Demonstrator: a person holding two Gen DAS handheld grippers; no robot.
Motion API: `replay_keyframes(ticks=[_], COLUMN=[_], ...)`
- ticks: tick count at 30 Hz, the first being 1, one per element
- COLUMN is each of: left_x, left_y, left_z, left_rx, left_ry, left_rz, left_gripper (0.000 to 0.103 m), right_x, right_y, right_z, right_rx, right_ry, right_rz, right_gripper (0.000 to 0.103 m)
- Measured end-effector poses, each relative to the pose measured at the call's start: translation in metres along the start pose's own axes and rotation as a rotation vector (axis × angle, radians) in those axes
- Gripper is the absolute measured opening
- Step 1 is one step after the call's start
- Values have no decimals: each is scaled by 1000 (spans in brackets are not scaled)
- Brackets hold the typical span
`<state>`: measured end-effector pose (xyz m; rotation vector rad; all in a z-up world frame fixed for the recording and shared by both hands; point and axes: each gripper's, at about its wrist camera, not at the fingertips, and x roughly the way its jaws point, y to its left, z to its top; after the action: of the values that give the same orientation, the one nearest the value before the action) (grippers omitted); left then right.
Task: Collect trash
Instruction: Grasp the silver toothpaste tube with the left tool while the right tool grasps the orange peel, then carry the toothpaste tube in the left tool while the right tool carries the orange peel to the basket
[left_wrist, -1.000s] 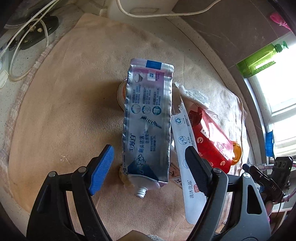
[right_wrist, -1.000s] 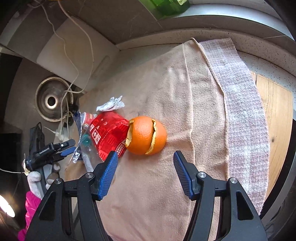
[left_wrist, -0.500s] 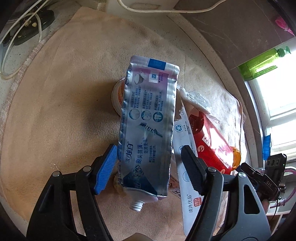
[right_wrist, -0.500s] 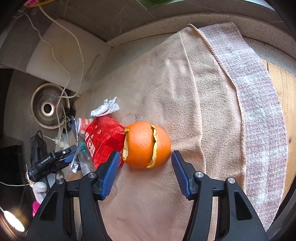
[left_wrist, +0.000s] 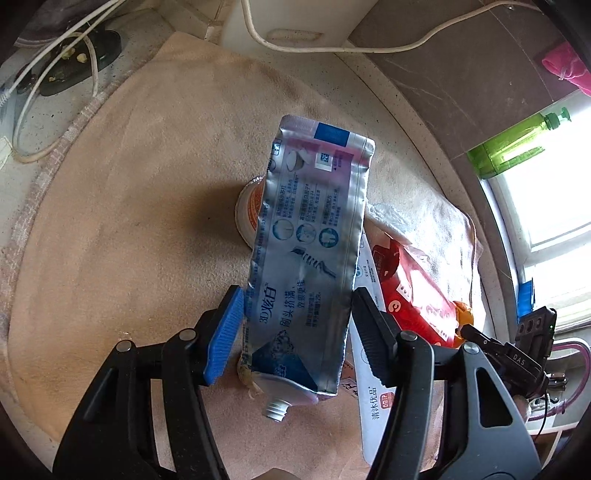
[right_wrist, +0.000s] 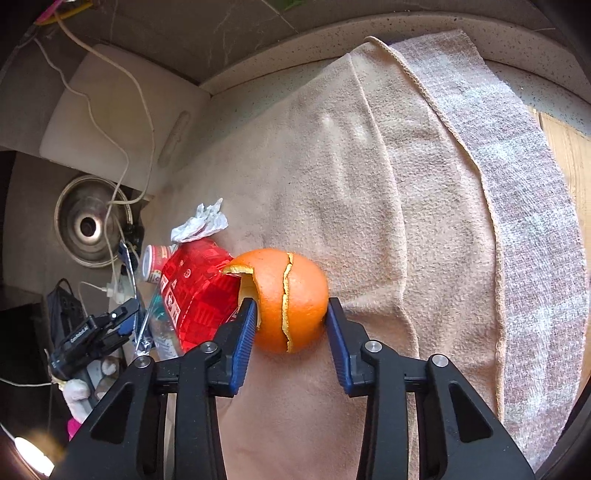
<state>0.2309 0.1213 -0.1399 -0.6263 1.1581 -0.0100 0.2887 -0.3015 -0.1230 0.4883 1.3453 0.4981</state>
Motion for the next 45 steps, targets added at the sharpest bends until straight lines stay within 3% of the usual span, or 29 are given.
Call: replay_keyframes(ticks=[12, 28, 38, 45], left_x=[-35, -72, -87, -97], left_y=[11, 31, 45, 62], left_z=[-18, -89, -136, -176], left_rx=[-11, -51, -28, 9], left_ry=[-73, -131, -120, -77], left_rz=[3, 52, 36, 9], left_gripper=[62, 62, 62, 62], right_x=[-25, -58, -74, -74], right_y=[9, 32, 49, 68], right_z=[-7, -40, -85, -138], right_rx=[-57, -223, -266, -276], right_ry=[-82, -105, -109, -111], right_rz=[-2, 18, 34, 28], right_gripper=[27, 26, 26, 26])
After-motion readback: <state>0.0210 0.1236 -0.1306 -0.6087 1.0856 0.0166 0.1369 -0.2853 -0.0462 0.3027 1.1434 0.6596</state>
